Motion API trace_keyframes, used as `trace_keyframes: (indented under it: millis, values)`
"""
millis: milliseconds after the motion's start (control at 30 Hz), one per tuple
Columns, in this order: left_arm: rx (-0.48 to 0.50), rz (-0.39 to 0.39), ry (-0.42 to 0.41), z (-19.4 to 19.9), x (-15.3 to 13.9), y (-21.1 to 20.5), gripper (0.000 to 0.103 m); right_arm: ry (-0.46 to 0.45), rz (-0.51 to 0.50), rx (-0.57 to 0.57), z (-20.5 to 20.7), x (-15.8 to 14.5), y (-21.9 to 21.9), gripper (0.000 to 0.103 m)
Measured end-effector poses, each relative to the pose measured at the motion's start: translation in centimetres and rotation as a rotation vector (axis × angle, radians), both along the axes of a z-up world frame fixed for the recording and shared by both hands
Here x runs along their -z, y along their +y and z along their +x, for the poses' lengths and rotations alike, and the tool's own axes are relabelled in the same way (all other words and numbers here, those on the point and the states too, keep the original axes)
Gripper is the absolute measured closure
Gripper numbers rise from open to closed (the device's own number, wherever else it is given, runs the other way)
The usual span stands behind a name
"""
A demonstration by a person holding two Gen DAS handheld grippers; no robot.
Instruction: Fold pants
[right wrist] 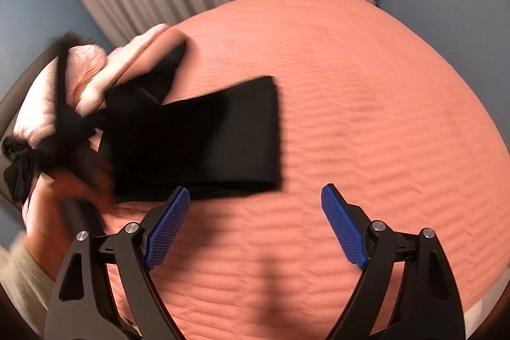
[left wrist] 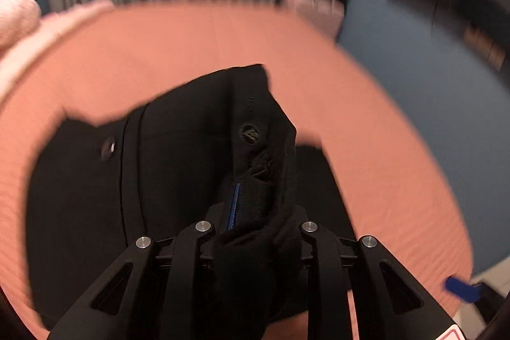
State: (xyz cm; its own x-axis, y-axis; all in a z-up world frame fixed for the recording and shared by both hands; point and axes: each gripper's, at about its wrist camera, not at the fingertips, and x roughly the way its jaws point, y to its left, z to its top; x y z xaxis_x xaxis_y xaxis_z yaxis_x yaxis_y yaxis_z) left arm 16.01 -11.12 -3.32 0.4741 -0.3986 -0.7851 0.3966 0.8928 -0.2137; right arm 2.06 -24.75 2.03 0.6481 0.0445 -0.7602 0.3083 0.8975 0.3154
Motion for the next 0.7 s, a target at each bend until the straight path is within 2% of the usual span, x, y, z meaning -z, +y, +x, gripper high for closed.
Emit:
trace_keyframes:
  millis: [33,100,200,267,300,333,367,433,500,567,600,633,667,700]
  values:
    - [0.029,0.026,0.046,-1.0,2.4,-2.3,0.078,0.005,0.011,0.014,-0.4,0.3,-0.6,0.02]
    - [0.027,0.048,-0.099,-3.9,1.5,-4.1,0.075,0.011,0.042,0.042,-1.1,1.0,-2.5,0.02]
    - [0.044,0.068,-0.1,-5.0,0.1,-5.8,0.069,0.005,0.062,0.061,-1.6,1.7,-4.7,0.02]
    - [0.079,-0.037,-0.115,-5.6,-1.7,-5.2,0.061,-0.007,0.064,0.063,-1.2,1.7,-5.7,0.02]
    - [0.09,-0.071,-0.139,-5.8,-2.6,-4.7,0.049,-0.017,0.065,0.063,-0.7,1.6,-6.2,0.02]
    - [0.092,-0.089,-0.168,-6.4,-3.4,-4.3,0.031,-0.029,0.063,0.062,-0.3,1.2,-6.3,0.02]
    - [0.09,-0.11,-0.213,-7.0,-4.5,-3.3,0.026,-0.042,0.06,0.046,0.7,0.9,-6.4,0.02]
    - [0.083,-0.116,-0.263,-7.4,-5.9,-1.7,0.026,-0.027,0.031,0.012,2.3,0.7,-6.3,0.02]
    - [0.065,-0.04,-0.314,-7.6,-7.5,0.0,0.026,0.007,-0.027,-0.029,4.3,0.5,-5.2,0.02]
    - [-0.001,0.09,-0.343,-6.6,-8.0,2.4,0.026,-0.035,-0.041,-0.122,5.6,-0.6,-2.8,0.02]
    - [-0.043,0.145,-0.341,-6.5,-7.9,3.9,0.026,-0.042,-0.06,-0.172,6.2,-0.8,-1.4,0.025]
    - [-0.089,0.201,-0.327,-5.9,-7.6,5.3,0.026,-0.039,-0.081,-0.231,7.0,-0.8,0.1,0.033]
    - [-0.143,0.252,-0.308,-5.0,-7.2,7.2,0.026,-0.016,-0.088,-0.301,8.1,-0.3,2.1,0.056]
    - [-0.183,0.281,-0.292,-4.2,-6.8,8.3,0.026,0.002,-0.077,-0.339,9.0,0.3,3.3,0.064]
